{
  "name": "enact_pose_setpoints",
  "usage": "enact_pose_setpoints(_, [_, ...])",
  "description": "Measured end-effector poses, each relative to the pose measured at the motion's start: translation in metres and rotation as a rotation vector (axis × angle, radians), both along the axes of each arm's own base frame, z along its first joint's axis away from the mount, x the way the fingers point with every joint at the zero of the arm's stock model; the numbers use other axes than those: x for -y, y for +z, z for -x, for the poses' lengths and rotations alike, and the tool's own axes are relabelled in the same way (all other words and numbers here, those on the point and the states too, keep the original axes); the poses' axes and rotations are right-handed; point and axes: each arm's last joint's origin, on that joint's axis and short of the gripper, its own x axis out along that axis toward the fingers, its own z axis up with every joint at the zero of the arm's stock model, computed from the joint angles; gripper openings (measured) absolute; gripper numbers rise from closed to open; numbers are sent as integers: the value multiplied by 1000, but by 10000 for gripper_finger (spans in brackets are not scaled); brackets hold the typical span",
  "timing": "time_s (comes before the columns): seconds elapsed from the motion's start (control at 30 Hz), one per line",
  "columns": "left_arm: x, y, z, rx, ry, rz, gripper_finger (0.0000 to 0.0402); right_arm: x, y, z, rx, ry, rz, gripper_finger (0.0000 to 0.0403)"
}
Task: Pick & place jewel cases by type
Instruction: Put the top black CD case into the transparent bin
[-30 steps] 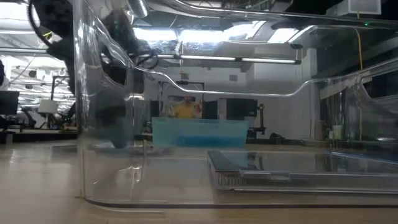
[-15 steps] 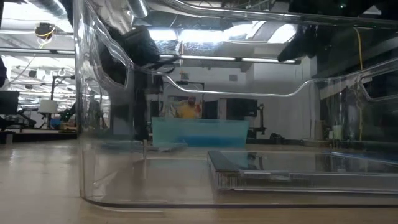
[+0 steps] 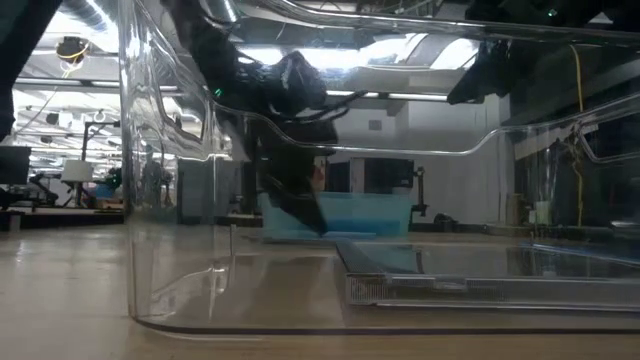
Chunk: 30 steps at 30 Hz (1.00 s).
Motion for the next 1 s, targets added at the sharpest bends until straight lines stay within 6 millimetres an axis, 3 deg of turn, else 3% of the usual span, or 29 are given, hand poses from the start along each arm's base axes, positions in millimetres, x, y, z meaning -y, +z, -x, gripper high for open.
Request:
enact_pose_setpoints(0.13, [-2, 13, -8, 28, 0, -6, 2, 0, 0, 0, -4, 7, 3, 16])
enact_pose_setpoints(0.37, [0, 41, 3, 37, -49, -63, 3, -1, 0, 0, -17, 49, 26, 16])
enact_pose_setpoints(0.5, [-4, 68, 17, 36, -23, -134, 1, 1, -3, 1, -43, 41, 27, 16])
enact_pose_setpoints(0.8, [-5, 141, 64, 136, 148, -107, 2, 15, -21, -10, -155, 31, -45, 16])
enact_pose_setpoints(0.9, [-2, 145, 77, 144, 217, -57, 3, 20, -36, -20, -228, 41, -86, 16])
enact_pose_setpoints(1.0, [0, 135, 86, 118, 281, 5, 2, 25, -55, -33, -297, 68, -114, 16])
